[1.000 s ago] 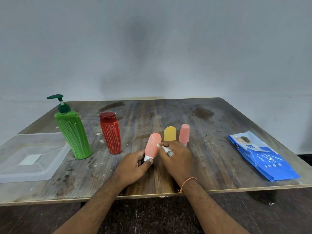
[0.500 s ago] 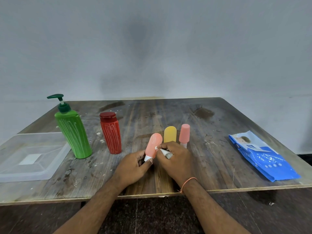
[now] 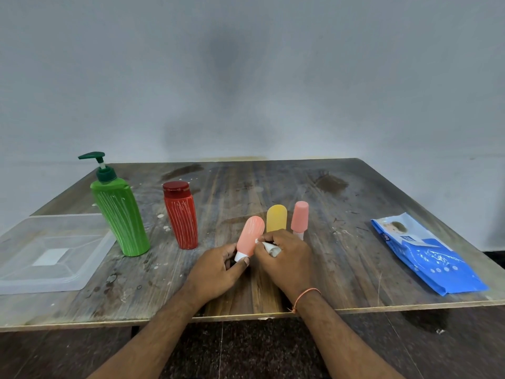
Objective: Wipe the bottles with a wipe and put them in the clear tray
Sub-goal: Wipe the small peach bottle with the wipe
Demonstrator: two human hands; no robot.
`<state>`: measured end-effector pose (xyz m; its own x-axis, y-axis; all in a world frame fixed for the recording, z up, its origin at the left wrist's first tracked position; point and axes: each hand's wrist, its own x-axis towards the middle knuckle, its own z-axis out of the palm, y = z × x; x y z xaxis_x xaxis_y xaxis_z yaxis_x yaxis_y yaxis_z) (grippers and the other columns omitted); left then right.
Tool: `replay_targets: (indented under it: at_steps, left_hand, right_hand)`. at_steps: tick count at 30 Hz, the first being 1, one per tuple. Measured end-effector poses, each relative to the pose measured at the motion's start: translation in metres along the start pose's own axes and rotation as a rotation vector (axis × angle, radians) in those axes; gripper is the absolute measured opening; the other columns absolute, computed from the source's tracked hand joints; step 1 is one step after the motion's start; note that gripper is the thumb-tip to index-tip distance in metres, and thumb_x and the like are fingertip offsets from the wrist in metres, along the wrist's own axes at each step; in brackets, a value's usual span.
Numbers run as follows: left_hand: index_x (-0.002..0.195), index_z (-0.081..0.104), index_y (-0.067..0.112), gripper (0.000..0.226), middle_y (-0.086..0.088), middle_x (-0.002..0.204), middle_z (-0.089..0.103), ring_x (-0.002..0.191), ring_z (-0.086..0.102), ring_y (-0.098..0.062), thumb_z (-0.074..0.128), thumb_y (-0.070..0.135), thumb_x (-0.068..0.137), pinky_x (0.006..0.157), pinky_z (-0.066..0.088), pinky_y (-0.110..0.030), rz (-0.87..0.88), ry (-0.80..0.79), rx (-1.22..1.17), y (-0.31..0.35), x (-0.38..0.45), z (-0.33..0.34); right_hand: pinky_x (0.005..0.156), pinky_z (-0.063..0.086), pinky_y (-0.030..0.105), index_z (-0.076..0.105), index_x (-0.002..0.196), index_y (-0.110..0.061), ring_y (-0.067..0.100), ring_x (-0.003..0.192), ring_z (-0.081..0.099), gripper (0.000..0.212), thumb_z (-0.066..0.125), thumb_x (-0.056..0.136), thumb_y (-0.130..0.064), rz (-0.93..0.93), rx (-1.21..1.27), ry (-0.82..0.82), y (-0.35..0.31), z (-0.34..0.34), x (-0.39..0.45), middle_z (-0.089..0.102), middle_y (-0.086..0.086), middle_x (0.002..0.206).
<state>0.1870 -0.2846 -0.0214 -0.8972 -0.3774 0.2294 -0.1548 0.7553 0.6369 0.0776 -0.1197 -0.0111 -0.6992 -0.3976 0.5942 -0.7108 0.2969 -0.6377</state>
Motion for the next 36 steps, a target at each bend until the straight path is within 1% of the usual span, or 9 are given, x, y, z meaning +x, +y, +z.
replay_targets:
  at_steps: [3,7,12,17,20,25,27,30,36]
  left_hand:
    - [0.119,0.068,0.032,0.040,0.010,0.088,0.073,0.076,0.065,-0.011,0.056,0.060,0.093,0.070,0.056,-0.045,0.003,0.011,0.024,0.000,0.000,0.001]
    - [0.117,0.069,0.033,0.026,0.009,0.081,0.070,0.071,0.063,-0.013,0.062,0.050,0.098,0.064,0.052,-0.039,0.018,0.024,0.022,0.001,-0.001,0.001]
    - [0.114,0.071,0.031,0.028,0.006,0.072,0.066,0.065,0.059,-0.014,0.063,0.050,0.097,0.056,0.043,-0.032,0.033,0.042,0.013,0.002,-0.002,0.000]
    - [0.113,0.071,0.031,0.033,0.008,0.072,0.066,0.065,0.059,-0.012,0.059,0.056,0.094,0.057,0.044,-0.033,0.035,0.045,0.014,0.000,-0.003,0.001]
    - [0.113,0.071,0.032,0.035,0.007,0.073,0.067,0.065,0.060,-0.013,0.057,0.058,0.093,0.056,0.045,-0.033,0.049,0.049,0.012,0.000,-0.003,0.000]
    - [0.106,0.071,0.033,0.027,0.008,0.073,0.066,0.068,0.061,-0.014,0.060,0.055,0.094,0.058,0.048,-0.036,0.064,0.053,0.033,0.001,-0.004,0.001]
    - [0.100,0.069,0.034,0.022,0.010,0.071,0.065,0.068,0.060,-0.012,0.061,0.054,0.095,0.056,0.045,-0.032,0.070,0.068,0.058,0.002,-0.005,0.001]
    - [0.091,0.066,0.034,0.015,0.011,0.067,0.062,0.066,0.060,-0.011,0.064,0.048,0.095,0.053,0.041,-0.026,0.084,0.091,0.074,0.004,-0.007,0.000]
    - [0.092,0.064,0.035,0.015,0.015,0.069,0.060,0.069,0.058,-0.007,0.063,0.049,0.096,0.054,0.038,-0.021,0.121,0.130,0.161,0.011,-0.009,-0.001]
  right_hand:
    - [0.074,0.045,0.008,0.081,0.097,-0.026,0.005,0.086,0.065,0.006,0.079,0.093,-0.029,0.029,-0.012,0.033,0.000,0.000,0.001,0.076,-0.017,0.096]
    - [0.078,0.045,0.007,0.081,0.102,-0.026,0.003,0.092,0.065,0.008,0.078,0.095,-0.029,-0.037,0.011,0.010,0.000,0.000,0.001,0.076,-0.017,0.101]
    - [0.073,0.042,0.003,0.080,0.095,-0.026,0.004,0.090,0.062,0.005,0.079,0.090,-0.027,-0.023,-0.023,0.017,-0.002,-0.001,0.000,0.075,-0.017,0.094]
    - [0.077,0.051,0.019,0.080,0.099,-0.025,0.005,0.089,0.064,0.005,0.078,0.094,-0.025,-0.083,-0.013,0.062,0.003,0.003,0.002,0.075,-0.015,0.099]
    - [0.080,0.047,0.012,0.081,0.100,-0.025,0.003,0.091,0.064,0.008,0.078,0.093,-0.025,-0.124,-0.017,0.038,0.002,0.001,0.001,0.075,-0.015,0.100]
    - [0.076,0.038,0.000,0.079,0.096,-0.025,0.003,0.085,0.061,0.005,0.079,0.091,-0.025,-0.071,-0.048,0.068,-0.001,-0.001,0.000,0.074,-0.015,0.095]
    - [0.079,0.040,0.003,0.079,0.097,-0.023,0.004,0.086,0.062,0.004,0.078,0.093,-0.023,-0.097,-0.031,0.074,0.000,0.000,0.002,0.074,-0.013,0.097]
    - [0.082,0.050,0.017,0.080,0.099,-0.023,0.006,0.090,0.065,0.007,0.077,0.092,-0.022,-0.159,-0.011,0.055,0.003,0.002,0.001,0.075,-0.012,0.099]
    - [0.076,0.055,0.030,0.077,0.093,-0.025,0.007,0.084,0.063,0.003,0.077,0.091,-0.026,-0.062,-0.025,0.090,0.006,0.005,0.001,0.072,-0.014,0.094]
